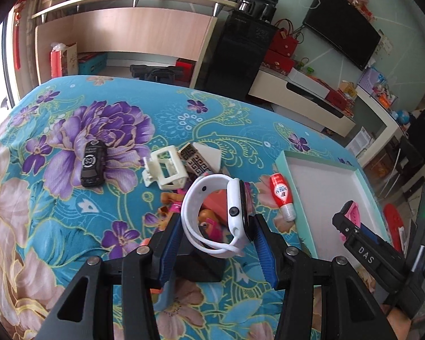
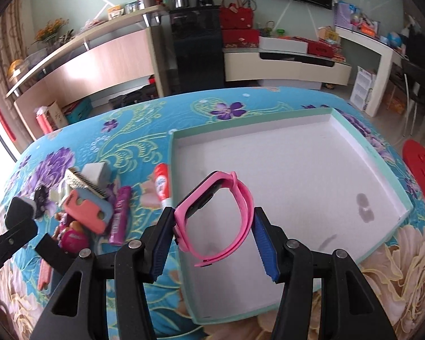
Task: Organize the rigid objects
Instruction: 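Carry watch and band into the white tray while both grippers open to release, then move both open grippers back from the tray toward the item pile, then grasp the black phone charger with the right gripper, then grasp the orange carrot knife toy with the left gripper while the right gripper holds the charger, then lower knife toy and charger into the white tray while both grippers open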
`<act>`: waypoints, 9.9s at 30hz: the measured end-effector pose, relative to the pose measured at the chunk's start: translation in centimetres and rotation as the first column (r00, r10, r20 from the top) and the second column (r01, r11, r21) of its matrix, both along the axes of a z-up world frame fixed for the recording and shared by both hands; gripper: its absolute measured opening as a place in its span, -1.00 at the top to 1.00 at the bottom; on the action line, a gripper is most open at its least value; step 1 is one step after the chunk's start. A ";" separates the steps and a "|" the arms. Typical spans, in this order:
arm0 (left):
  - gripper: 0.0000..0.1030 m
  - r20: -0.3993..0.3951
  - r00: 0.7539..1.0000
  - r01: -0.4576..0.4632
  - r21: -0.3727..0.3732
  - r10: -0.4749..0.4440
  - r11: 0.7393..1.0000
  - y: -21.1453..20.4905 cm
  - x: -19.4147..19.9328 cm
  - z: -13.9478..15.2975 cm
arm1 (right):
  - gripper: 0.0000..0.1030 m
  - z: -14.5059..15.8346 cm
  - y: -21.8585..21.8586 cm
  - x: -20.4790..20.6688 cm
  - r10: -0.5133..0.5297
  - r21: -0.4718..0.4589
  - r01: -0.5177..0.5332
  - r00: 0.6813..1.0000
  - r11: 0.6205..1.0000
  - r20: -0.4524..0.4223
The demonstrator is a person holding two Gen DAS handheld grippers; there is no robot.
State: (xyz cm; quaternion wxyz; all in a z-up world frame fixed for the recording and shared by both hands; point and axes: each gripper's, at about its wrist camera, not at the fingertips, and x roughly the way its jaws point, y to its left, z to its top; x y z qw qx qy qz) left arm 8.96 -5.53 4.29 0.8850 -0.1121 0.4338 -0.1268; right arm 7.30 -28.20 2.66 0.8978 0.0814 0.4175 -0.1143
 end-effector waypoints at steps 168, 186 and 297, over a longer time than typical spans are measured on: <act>-1.00 -0.196 0.866 -0.397 0.293 0.461 0.870 12.4 1.0 -6.6 | -0.20 -4.1 15.6 1.9 0.449 0.320 -0.391 0.884 0.863 -0.129; -1.00 -0.205 0.893 -0.335 0.291 0.400 0.896 11.1 1.3 -6.5 | -0.12 -1.6 13.5 1.2 0.418 0.327 -0.383 0.907 0.864 -0.041; 0.13 -0.059 0.941 0.335 0.292 -0.333 0.896 -16.9 4.7 0.4 | 0.26 -0.7 -9.2 -1.0 -0.207 0.346 0.183 0.978 0.920 0.035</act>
